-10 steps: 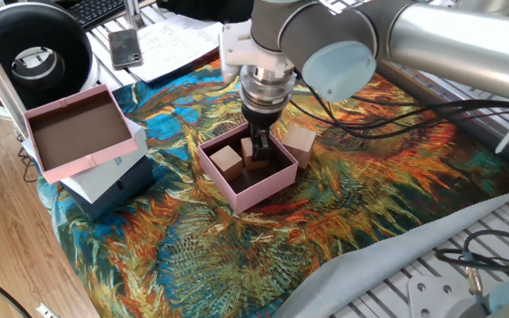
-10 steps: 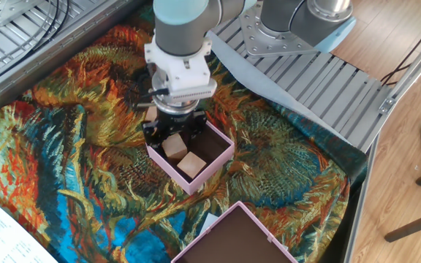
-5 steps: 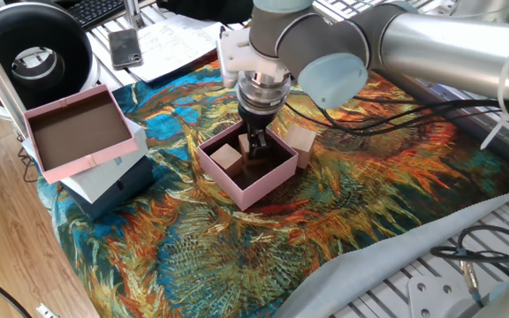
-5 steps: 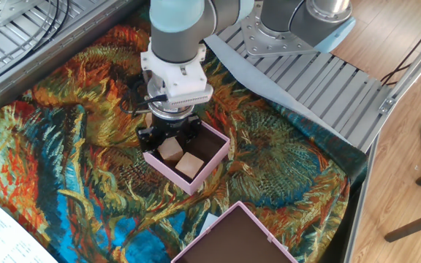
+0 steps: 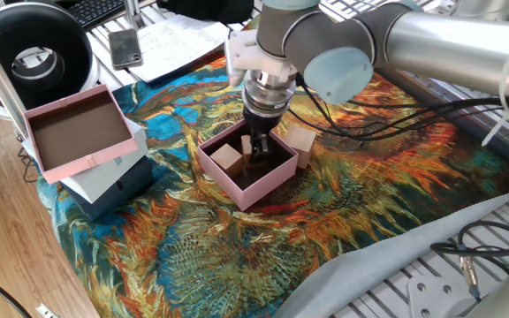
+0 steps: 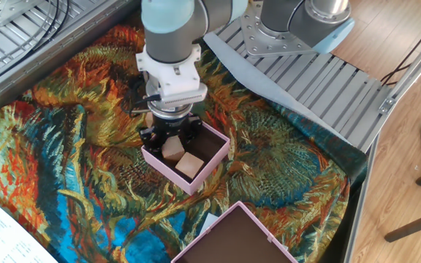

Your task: Take everything out of the gift box

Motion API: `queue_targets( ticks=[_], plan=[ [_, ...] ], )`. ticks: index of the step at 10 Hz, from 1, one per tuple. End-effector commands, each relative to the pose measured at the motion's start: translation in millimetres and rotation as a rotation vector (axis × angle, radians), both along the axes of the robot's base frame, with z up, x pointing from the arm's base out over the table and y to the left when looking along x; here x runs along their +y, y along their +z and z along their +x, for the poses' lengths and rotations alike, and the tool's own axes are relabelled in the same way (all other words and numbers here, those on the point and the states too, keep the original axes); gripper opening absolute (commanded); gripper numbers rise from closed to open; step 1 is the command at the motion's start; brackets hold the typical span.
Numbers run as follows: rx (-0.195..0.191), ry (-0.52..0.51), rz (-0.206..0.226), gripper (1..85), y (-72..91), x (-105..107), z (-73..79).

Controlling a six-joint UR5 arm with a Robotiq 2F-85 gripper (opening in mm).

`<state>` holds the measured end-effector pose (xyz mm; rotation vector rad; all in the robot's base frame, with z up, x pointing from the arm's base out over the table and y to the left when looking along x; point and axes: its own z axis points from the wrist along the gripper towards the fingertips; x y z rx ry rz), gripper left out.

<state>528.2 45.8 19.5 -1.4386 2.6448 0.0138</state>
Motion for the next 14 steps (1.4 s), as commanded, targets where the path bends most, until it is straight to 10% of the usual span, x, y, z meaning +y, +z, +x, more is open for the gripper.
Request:
queue_targets(
  ticks=[1, 4, 7, 10, 12, 14],
  plan=[
    [0.074, -0.028, 0.004, 31.7, 22.2, -9.7, -15.4],
    [0.107, -0.064, -0.036, 27.0, 66.6, -23.2, -32.9],
    [0.062, -0.041, -0.195, 23.0, 98.1, -56.7, -36.0],
    [0.101, -0.179, -0.114, 23.0, 113.6, -39.8, -64.2],
    [0.176, -0.332, 0.027, 23.0, 119.5, -3.6, -84.5],
    [0.182, -0.366, 0.039, 23.0, 119.5, 3.7, -87.1]
  ],
)
